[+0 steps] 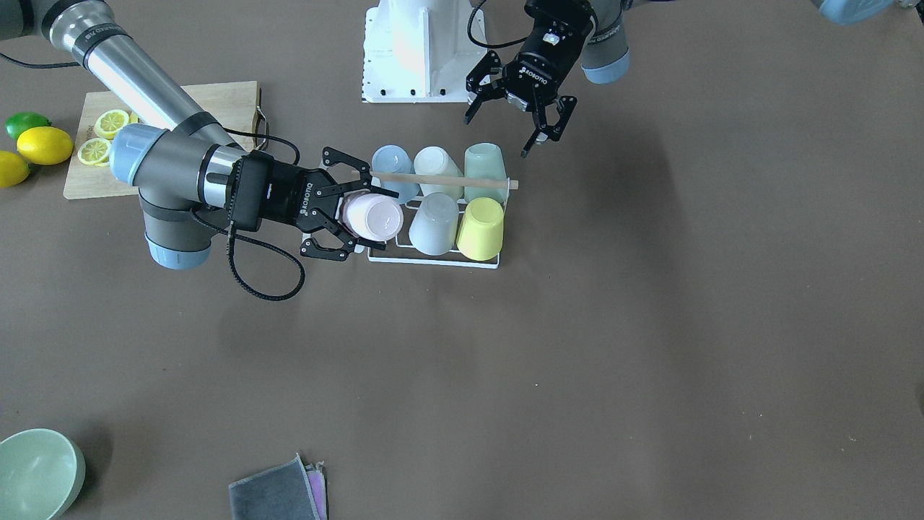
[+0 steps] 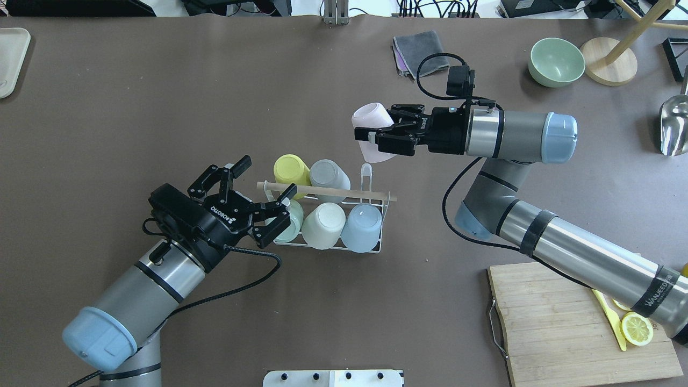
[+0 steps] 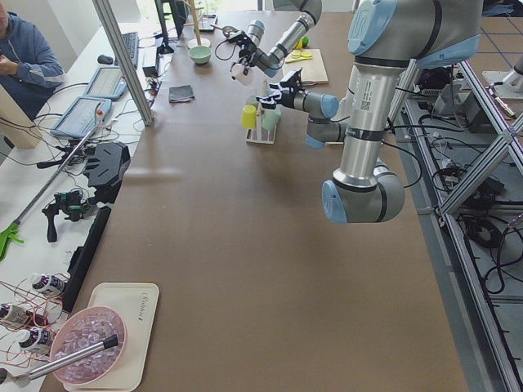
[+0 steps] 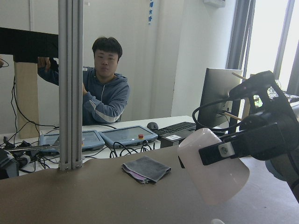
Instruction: Place cup on cup holder
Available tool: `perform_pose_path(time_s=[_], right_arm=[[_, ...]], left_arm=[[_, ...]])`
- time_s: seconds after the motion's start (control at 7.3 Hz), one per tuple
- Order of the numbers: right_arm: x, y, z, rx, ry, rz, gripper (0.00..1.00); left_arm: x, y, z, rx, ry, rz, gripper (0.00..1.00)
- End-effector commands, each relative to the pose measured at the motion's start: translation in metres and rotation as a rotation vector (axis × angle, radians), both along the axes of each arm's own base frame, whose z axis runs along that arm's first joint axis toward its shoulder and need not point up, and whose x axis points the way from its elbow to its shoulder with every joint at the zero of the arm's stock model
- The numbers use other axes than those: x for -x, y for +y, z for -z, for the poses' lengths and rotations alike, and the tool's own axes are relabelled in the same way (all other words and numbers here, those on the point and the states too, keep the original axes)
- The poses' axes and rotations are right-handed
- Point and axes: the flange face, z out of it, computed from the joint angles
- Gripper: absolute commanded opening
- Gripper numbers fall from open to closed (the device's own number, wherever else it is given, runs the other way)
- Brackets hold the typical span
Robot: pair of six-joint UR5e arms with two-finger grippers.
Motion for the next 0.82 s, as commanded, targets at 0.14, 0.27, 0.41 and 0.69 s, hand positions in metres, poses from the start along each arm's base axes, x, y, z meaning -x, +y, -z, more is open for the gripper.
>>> perform_pose_path(time_s=[0.14, 0.27, 0.41, 0.69], right_arm=[[0.007, 0.003, -0.002, 0.007, 0.006, 0.001, 0.0], [0.008, 0.003, -0.002, 0.008, 0.005, 0.001, 0.0], [0.01, 0.003, -0.001, 0.008, 0.005, 0.002, 0.0], [0.016, 0.007, 0.001, 0.008, 0.002, 0.012, 0.0]], left_arm=[[0.042, -0.092, -0.009, 0.089, -0.168, -0.049, 0.98], [0.063, -0.124, -0.015, 0.136, -0.223, -0.083, 0.98], [0.082, -0.151, -0.028, 0.235, -0.25, -0.141, 0.98], [0.124, -0.189, -0.081, 0.502, -0.299, -0.244, 0.98]])
